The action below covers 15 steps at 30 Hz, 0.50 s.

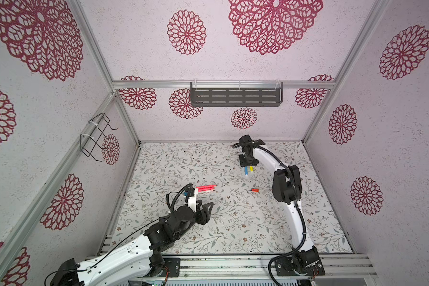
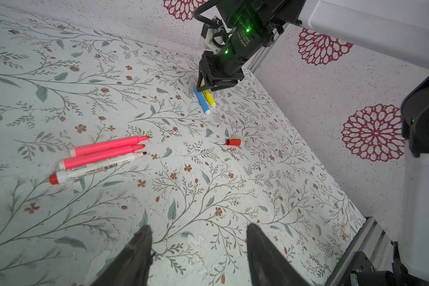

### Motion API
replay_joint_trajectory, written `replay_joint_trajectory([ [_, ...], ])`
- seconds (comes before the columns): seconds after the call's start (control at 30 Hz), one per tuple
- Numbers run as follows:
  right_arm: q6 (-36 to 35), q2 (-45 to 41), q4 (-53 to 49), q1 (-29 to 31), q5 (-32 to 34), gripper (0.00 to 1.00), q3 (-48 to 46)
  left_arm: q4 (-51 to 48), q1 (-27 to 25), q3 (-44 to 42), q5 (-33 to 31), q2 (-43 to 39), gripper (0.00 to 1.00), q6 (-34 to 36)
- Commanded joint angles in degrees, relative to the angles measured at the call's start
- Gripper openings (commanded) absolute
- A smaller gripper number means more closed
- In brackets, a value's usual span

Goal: Insert the pens into the pen caps
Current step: 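Carry the capped blue marker away from the robot beside the yellow marker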

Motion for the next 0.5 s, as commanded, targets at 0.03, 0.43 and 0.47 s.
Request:
replay_joint_trajectory([
  [0.03,-0.56,-7.08,2.57,1.27,1.51,0.42,-2.53,0.58,-0.28,0.21,-0.40,0.48,0.63,-0.32],
  [0.43,0.98,-9.94,7.27,1.83,-0.77,0.30,-13.40,0.14,-0.31,-0.36,-0.43,-0.21,0.62,-0.71],
  [0.47,1.13,-9.95,7.51,1.87,-0.58,0.30,-13.93,0.07,-0.30,-0.40,-0.39,-0.30,0.63,-0.71],
])
